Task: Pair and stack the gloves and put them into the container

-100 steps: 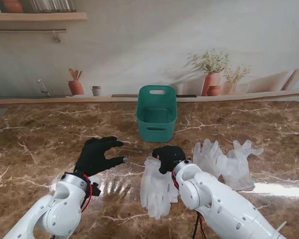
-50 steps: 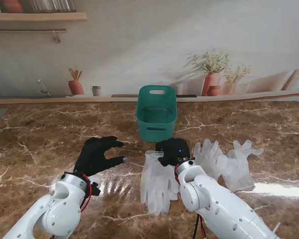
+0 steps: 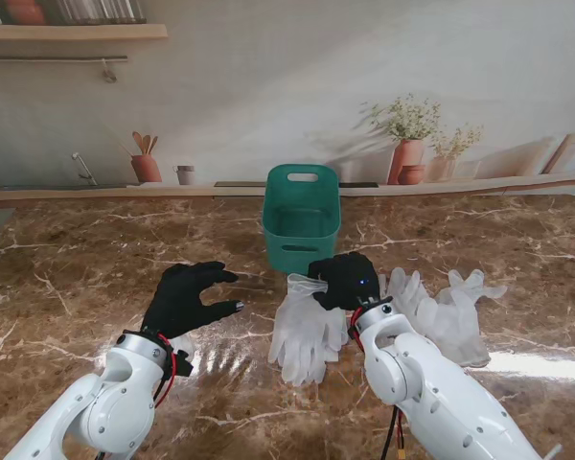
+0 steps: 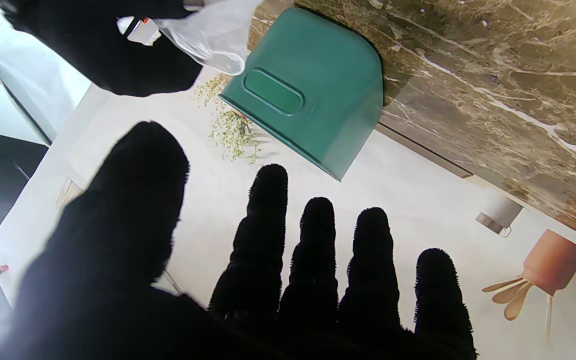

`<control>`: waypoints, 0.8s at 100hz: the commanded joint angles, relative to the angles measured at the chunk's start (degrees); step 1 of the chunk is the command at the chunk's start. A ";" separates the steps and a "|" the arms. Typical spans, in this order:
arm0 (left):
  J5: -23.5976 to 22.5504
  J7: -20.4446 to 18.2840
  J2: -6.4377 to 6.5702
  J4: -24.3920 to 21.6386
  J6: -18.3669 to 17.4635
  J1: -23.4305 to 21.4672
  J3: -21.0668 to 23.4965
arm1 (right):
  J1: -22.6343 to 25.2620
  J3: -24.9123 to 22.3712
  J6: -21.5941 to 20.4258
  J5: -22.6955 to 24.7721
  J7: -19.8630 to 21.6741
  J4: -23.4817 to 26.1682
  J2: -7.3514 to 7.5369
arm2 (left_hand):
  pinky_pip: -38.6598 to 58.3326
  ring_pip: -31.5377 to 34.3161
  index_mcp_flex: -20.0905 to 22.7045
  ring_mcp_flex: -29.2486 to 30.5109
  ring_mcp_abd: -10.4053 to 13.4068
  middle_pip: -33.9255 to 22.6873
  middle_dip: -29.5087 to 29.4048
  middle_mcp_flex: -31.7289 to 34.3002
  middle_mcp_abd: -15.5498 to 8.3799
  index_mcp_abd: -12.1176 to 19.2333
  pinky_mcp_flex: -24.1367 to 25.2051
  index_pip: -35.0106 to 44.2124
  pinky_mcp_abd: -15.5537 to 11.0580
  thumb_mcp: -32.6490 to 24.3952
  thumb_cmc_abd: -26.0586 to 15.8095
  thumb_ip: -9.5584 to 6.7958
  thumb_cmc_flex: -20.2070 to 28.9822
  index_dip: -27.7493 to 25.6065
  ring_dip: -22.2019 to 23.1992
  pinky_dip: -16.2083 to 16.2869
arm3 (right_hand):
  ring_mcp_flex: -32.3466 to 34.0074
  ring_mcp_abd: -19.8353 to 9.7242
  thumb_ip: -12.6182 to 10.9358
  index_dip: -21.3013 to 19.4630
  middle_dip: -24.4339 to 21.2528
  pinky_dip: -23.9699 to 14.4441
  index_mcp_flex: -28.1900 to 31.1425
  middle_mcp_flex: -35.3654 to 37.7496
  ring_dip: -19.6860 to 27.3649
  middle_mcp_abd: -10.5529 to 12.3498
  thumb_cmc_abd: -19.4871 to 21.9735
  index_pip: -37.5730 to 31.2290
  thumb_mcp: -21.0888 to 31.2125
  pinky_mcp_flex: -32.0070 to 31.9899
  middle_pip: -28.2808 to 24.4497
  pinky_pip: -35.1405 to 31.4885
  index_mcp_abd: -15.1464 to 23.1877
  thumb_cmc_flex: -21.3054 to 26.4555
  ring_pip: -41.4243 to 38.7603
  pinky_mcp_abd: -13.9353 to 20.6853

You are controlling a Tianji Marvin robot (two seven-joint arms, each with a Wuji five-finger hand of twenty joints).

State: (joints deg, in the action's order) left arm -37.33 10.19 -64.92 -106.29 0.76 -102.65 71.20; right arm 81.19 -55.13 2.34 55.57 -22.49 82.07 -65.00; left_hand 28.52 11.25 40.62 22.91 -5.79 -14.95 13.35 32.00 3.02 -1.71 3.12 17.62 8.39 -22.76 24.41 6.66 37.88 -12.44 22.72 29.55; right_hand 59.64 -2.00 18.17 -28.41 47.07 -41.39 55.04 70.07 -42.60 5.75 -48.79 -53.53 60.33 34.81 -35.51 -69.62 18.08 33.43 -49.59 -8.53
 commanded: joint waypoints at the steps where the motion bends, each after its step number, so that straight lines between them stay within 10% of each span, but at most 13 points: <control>1: 0.08 -0.13 0.07 0.20 -0.29 -0.19 -0.13 | 3.67 -0.60 -1.76 0.41 1.87 1.68 1.59 | -1.73 -1.65 0.34 -0.80 3.18 1.43 -0.69 1.43 -1.50 1.63 0.80 0.00 -0.18 1.49 -2.41 -1.58 0.53 -0.25 -0.92 0.62 | 0.46 -1.31 0.05 0.53 0.71 -1.37 2.02 1.29 -1.42 0.57 -0.68 -1.72 0.54 -0.37 -1.21 -1.54 1.03 -1.14 -1.35 0.16; 53: 0.36 -0.17 0.07 0.50 -0.80 0.15 -0.64 | 10.12 -2.25 -9.88 4.70 10.20 5.17 4.37 | -2.86 -1.74 0.44 -0.78 3.17 1.48 -0.75 1.47 -1.43 1.63 0.79 -0.02 -0.24 1.61 -2.26 -1.64 0.84 -0.23 -0.99 0.96 | 0.97 -1.25 0.75 1.71 0.29 -1.92 2.32 1.84 -1.35 1.01 -2.02 -1.92 1.82 -0.12 -0.21 -2.52 1.68 -1.68 -0.66 0.13; 64: 0.29 -0.38 0.12 0.48 -0.77 0.13 -0.62 | 9.98 -2.17 -10.62 5.10 15.51 5.60 5.12 | -3.04 -1.77 0.36 -0.84 3.19 1.51 -0.76 1.40 -1.53 1.66 0.78 -0.06 -0.22 1.60 -2.21 -1.63 0.76 -0.21 -1.01 1.05 | -3.33 -1.07 0.67 7.35 -2.63 -1.58 -1.09 -0.93 -0.67 0.95 -0.10 0.82 0.27 -4.00 4.62 0.97 -0.47 -6.79 3.48 1.02; 69: 0.33 -0.62 0.16 0.43 -0.71 0.11 -0.55 | 10.35 -2.87 -11.53 4.34 18.80 6.51 5.38 | -3.18 -1.82 0.26 -0.93 3.24 1.54 -0.77 1.32 -1.51 1.59 0.85 -0.11 -0.22 1.58 -2.19 -1.64 0.78 -0.20 -1.03 1.06 | -6.92 -0.70 -1.28 6.89 -8.76 -3.23 -1.38 -3.73 -0.83 0.53 2.47 8.64 -2.17 -6.74 7.16 3.67 -3.30 -11.76 6.33 1.66; 73: 0.36 -0.78 0.18 0.41 -0.63 0.11 -0.51 | 10.80 -3.68 -12.22 3.63 21.37 7.56 5.59 | -3.28 -1.81 0.23 -0.89 3.14 1.53 -0.77 1.32 -1.50 1.59 0.84 -0.13 -0.26 1.62 -2.18 -1.63 0.68 -0.19 -1.02 1.08 | -10.60 -0.51 -8.74 -1.78 -10.53 -4.50 -0.44 -6.80 -0.50 0.22 6.62 21.55 -3.99 -9.30 9.63 5.88 -5.90 -17.53 8.65 2.73; 80: 0.41 -0.93 0.20 0.33 -0.51 0.08 -0.45 | 11.72 -5.29 -13.39 3.12 24.79 9.60 5.92 | -3.40 -1.85 0.01 -1.00 3.18 1.54 -0.77 1.24 -1.51 1.56 0.80 -0.25 -0.25 1.64 -2.24 -1.64 0.65 -0.14 -1.03 1.16 | -15.14 -0.42 -9.76 -1.97 -12.17 -4.95 -3.22 -11.34 0.24 -0.07 10.17 25.75 -9.13 -12.17 12.76 8.13 -6.69 -20.45 11.42 3.81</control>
State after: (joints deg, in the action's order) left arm -37.00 9.57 -64.86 -105.94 0.10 -102.29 70.81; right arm 91.29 -59.25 -10.27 59.46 0.76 89.69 -60.10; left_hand 27.07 11.20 40.62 22.91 -5.78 -14.81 13.34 32.00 3.02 -1.70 3.14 17.62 8.40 -22.76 24.41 6.65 37.89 -12.45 22.64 29.68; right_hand 48.35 -2.10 11.09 -29.20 37.24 -44.59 53.98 61.87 -42.62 5.30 -40.66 -31.23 54.16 24.99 -26.51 -63.28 12.01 16.28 -39.84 -6.33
